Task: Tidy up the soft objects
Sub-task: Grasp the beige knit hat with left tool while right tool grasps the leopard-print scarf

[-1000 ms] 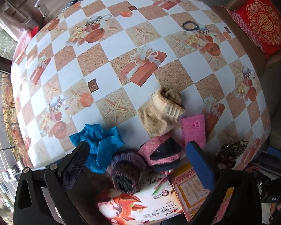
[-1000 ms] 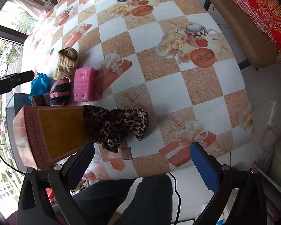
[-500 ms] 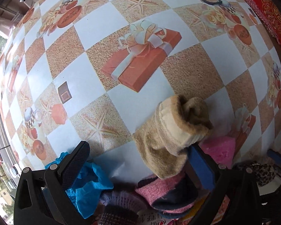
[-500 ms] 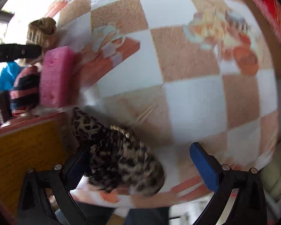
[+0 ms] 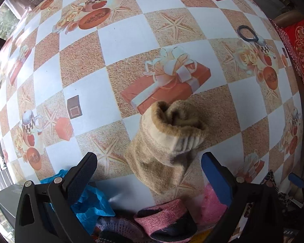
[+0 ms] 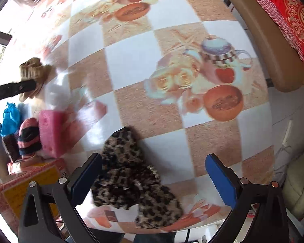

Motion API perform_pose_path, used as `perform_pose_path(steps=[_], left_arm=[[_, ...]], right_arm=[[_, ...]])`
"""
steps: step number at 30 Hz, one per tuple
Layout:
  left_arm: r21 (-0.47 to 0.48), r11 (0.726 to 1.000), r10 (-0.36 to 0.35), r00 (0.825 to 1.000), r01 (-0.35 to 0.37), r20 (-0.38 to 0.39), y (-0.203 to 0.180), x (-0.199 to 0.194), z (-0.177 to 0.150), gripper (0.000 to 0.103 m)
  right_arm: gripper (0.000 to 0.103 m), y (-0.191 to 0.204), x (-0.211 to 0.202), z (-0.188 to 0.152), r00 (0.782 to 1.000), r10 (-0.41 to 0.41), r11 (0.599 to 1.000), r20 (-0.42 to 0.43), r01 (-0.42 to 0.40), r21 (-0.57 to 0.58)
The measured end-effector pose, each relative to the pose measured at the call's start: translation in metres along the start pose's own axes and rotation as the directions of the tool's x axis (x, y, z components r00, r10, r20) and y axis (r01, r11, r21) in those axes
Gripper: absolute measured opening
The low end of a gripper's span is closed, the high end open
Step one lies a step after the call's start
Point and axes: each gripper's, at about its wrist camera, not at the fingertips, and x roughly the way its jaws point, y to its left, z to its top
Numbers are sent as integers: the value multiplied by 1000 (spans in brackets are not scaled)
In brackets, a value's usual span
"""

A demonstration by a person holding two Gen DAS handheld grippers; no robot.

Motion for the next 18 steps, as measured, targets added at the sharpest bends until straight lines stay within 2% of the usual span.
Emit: perform_pose_path(steps=[4, 7, 15, 18], left_arm=[[-15, 1000, -7, 1000, 7, -25, -3, 12, 5, 103], [-28, 999, -24, 999, 23, -43, -2, 22, 4, 103], [-21, 999, -26, 998, 25, -55, -5, 22, 0, 103], [-32, 999, -26, 998, 25, -51, 0, 19, -4, 103]], right_arm=[[102, 19, 25, -7, 998, -25, 999, -52, 23, -44], [103, 34, 34, -18, 992, -125, 987, -35, 121, -107], [103, 40, 32, -15, 993, -120, 987, 11, 120, -107], [103, 32, 34, -28, 993, -118, 988, 19, 119, -102]])
